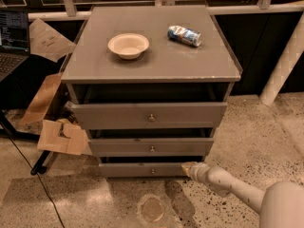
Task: Open bottom drawer
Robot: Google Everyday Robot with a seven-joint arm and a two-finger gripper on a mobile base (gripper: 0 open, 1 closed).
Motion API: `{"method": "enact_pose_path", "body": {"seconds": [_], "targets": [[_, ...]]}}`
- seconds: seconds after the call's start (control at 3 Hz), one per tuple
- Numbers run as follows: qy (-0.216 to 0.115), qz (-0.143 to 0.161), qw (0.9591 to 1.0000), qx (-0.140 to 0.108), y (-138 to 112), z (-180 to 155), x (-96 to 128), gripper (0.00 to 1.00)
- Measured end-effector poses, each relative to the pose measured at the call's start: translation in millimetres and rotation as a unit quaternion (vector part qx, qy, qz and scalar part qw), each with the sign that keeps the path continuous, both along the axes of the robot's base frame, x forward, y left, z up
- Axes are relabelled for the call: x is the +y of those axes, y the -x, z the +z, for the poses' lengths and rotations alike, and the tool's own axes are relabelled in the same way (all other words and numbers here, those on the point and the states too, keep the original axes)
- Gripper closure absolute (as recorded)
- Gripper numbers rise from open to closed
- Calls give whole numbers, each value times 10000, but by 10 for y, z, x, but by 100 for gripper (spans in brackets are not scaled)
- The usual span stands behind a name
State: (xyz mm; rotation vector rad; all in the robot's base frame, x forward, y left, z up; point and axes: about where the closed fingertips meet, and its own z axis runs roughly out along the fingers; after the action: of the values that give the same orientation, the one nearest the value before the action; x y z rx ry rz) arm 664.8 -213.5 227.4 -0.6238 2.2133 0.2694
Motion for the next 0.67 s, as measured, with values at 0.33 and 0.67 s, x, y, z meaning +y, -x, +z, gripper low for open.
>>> {"method": "enact_pose_path", "body": {"seconds": [0.33, 0.67], "targets": [[-48, -153, 9998, -104, -148, -46, -15, 100], [-16, -158, 9994, -313, -509, -30, 5, 100]]}}
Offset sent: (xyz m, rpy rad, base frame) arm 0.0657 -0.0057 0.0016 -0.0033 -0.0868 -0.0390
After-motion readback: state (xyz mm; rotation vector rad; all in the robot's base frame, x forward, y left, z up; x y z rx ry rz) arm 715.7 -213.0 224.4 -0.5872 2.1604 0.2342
